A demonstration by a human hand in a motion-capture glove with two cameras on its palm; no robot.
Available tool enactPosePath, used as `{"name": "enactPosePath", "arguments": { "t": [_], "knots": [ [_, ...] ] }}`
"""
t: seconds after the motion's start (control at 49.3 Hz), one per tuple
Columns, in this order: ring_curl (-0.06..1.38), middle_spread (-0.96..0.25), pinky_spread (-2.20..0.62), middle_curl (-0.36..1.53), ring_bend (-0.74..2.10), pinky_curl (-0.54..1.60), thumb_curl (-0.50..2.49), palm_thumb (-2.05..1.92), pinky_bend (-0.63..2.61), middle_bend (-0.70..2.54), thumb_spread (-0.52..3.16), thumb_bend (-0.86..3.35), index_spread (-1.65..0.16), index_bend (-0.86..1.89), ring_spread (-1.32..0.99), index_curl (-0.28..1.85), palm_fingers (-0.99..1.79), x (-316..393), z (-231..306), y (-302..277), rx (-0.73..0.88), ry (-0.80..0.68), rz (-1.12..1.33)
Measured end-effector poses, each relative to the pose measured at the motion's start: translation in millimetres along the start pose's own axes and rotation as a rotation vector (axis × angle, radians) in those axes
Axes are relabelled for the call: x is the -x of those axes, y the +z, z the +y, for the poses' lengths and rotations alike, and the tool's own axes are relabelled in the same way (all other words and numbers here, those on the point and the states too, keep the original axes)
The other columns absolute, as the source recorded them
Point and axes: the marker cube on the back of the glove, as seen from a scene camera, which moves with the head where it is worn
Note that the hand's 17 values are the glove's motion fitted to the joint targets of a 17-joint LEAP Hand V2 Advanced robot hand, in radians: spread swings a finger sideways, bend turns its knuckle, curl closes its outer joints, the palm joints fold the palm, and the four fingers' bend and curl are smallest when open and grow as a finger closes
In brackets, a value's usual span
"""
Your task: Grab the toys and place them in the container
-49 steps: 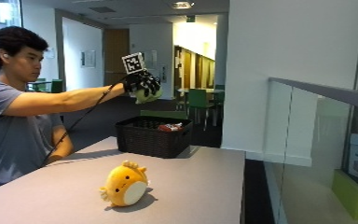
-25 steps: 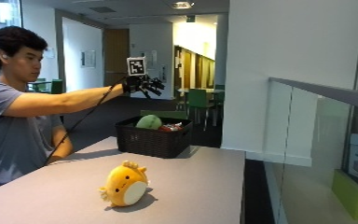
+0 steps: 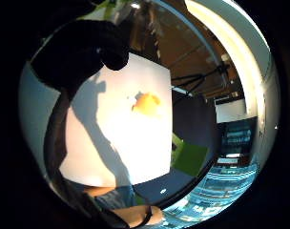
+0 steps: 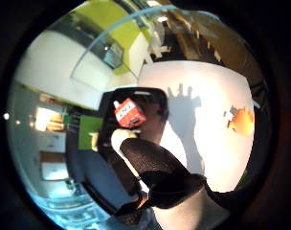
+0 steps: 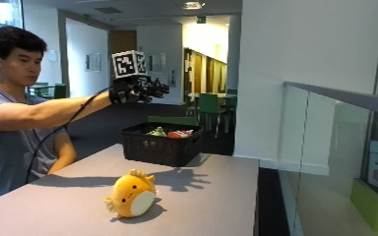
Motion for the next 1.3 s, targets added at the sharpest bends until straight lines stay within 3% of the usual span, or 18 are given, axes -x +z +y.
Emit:
{"name": "enactPosePath", "arguments": {
  "t": [0.203,0.487,1.014,1.217,1.298],
  "knots": [
    [0.34,0.0,0.0,0.41,0.55,0.35,0.22,-0.13,1.31,0.18,0.96,-0.1,-0.32,0.14,0.01,0.21,-0.11,-99.3,-9.9,27.9,0.005,0.075,-0.001],
    [0.32,-0.02,0.02,0.38,0.47,0.32,0.19,-0.11,1.24,0.16,0.98,-0.09,-0.33,0.12,0.01,0.22,-0.13,-194.5,-14.5,124.1,0.102,0.177,-0.027],
    [0.29,-0.02,0.02,0.3,0.35,0.34,0.19,-0.07,1.3,0.13,0.98,-0.06,-0.32,0.1,0.02,0.2,-0.15,-216.8,4.4,256.2,0.315,0.216,0.031],
    [0.32,0.0,-0.01,0.27,0.48,0.37,0.22,-0.03,1.42,0.12,1.0,-0.04,-0.32,0.06,0.02,0.17,-0.12,-213.0,15.9,281.7,0.309,0.231,-0.003],
    [0.37,-0.01,-0.05,0.29,0.73,0.35,0.23,-0.01,1.33,0.24,1.03,-0.02,-0.33,0.03,-0.01,0.13,0.06,-210.8,18.5,281.4,0.254,0.222,-0.021]
  ]
}}
